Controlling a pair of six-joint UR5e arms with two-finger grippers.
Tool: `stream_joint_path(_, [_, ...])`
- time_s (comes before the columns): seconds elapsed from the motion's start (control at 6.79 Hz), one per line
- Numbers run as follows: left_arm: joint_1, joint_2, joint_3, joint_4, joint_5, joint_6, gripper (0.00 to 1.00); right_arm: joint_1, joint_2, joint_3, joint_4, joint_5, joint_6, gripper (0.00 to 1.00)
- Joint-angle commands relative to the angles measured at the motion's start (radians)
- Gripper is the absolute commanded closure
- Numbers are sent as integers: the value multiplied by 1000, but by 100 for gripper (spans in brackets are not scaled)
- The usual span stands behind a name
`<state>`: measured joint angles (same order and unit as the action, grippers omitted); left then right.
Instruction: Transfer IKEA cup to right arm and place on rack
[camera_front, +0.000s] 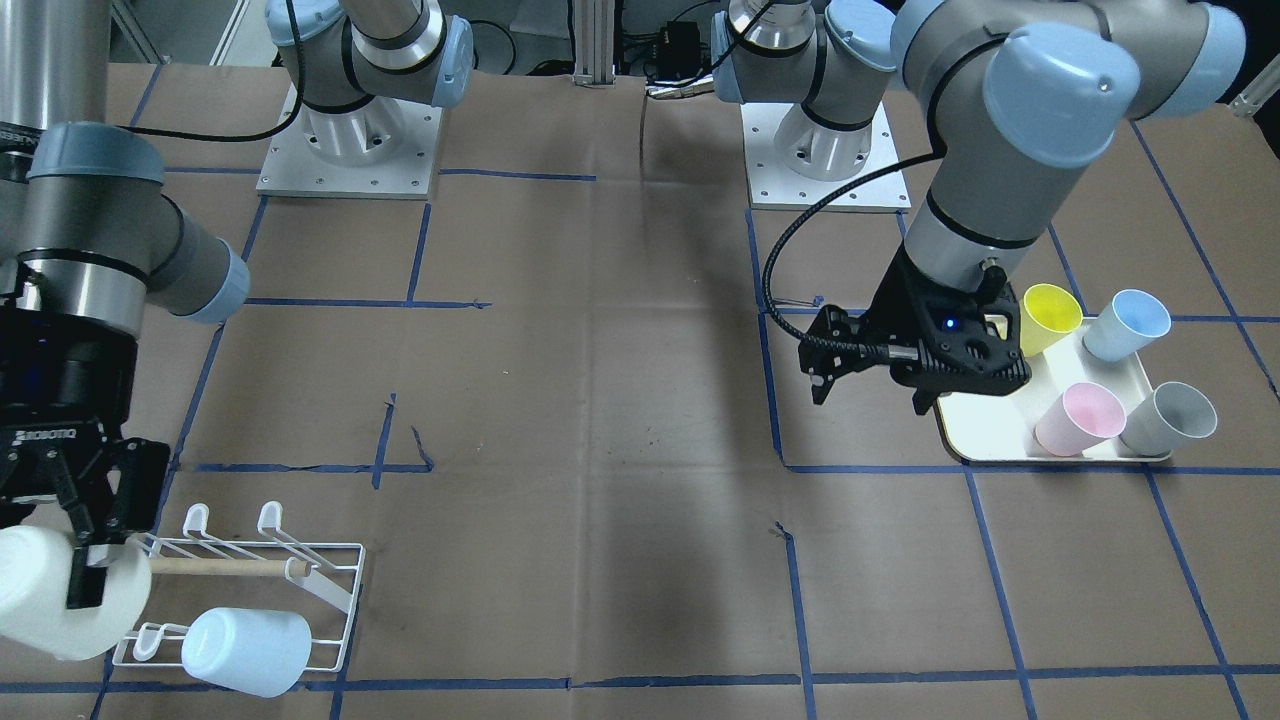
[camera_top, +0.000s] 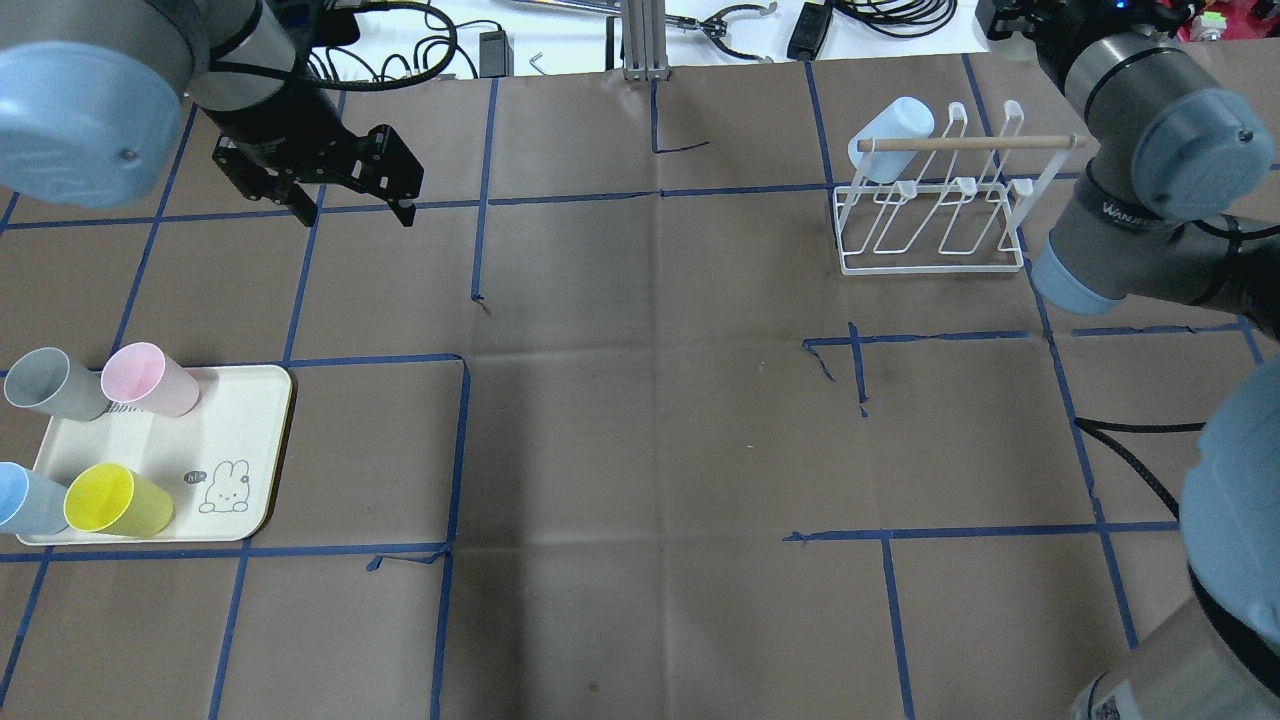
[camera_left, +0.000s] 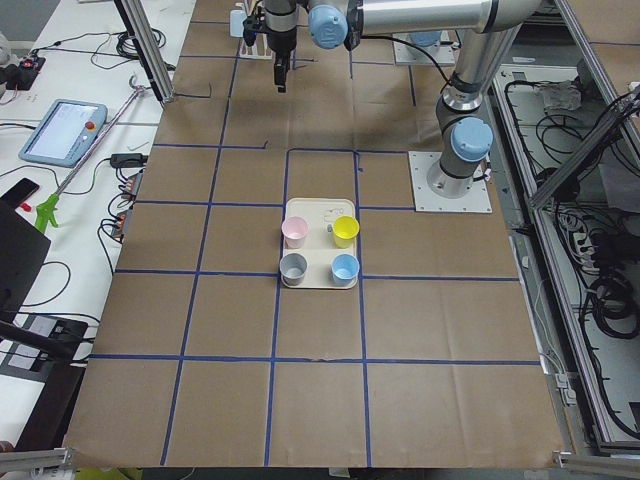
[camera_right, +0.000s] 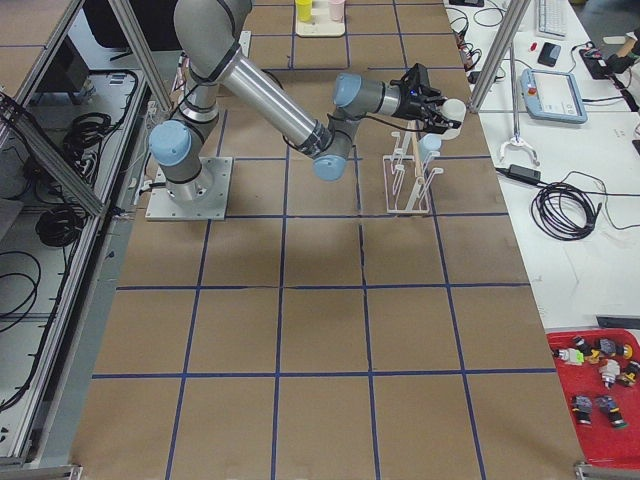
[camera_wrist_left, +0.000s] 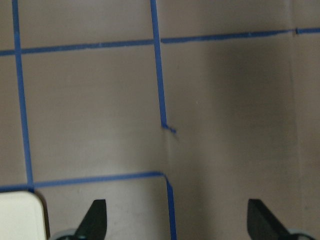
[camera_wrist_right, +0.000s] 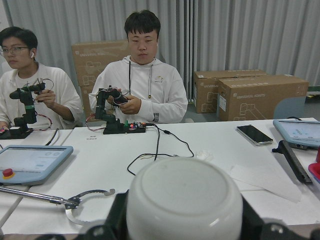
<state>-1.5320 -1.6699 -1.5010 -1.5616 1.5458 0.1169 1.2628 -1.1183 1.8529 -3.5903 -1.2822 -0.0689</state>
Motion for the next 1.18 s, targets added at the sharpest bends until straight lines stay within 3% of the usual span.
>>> stream_joint_path(0.0, [0, 10, 41, -92, 33, -2, 0, -55, 73, 2, -11, 1, -87, 83])
stream_joint_path(1.03, [0, 10, 10, 29, 31, -23, 0, -48, 120, 34, -13, -11, -89, 82])
